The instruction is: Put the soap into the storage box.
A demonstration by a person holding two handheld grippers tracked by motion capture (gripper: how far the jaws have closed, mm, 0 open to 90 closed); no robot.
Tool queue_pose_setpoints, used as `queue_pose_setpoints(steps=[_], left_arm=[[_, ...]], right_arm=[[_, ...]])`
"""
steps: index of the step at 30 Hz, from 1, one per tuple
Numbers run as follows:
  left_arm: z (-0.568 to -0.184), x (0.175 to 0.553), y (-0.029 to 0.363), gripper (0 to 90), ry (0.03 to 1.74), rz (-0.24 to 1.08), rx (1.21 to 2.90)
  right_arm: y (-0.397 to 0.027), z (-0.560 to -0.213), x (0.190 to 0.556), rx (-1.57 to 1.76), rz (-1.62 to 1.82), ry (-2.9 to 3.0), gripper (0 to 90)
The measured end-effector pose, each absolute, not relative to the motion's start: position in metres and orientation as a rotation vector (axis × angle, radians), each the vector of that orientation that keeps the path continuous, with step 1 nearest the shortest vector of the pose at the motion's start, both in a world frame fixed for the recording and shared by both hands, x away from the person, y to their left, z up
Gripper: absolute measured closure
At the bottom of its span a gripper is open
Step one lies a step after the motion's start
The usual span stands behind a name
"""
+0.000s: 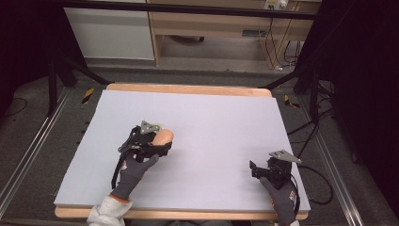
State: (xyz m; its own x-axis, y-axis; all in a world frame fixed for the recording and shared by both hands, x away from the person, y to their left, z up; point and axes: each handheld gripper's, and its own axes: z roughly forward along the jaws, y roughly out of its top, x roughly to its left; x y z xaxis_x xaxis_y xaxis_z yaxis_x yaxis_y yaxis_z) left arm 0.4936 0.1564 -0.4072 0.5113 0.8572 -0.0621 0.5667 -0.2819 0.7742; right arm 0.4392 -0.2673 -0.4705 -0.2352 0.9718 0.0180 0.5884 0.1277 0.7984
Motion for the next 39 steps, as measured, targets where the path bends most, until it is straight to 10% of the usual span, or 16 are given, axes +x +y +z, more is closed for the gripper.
queue_pose_setpoints(steps=[39], left_arm=[[-0.417, 0.532, 0.195, 31.9, 1.306, 0.524, 1.944]], right_arm=[[-0.264, -0.472, 0.442, 1.492, 0.943, 1.899, 7.2]])
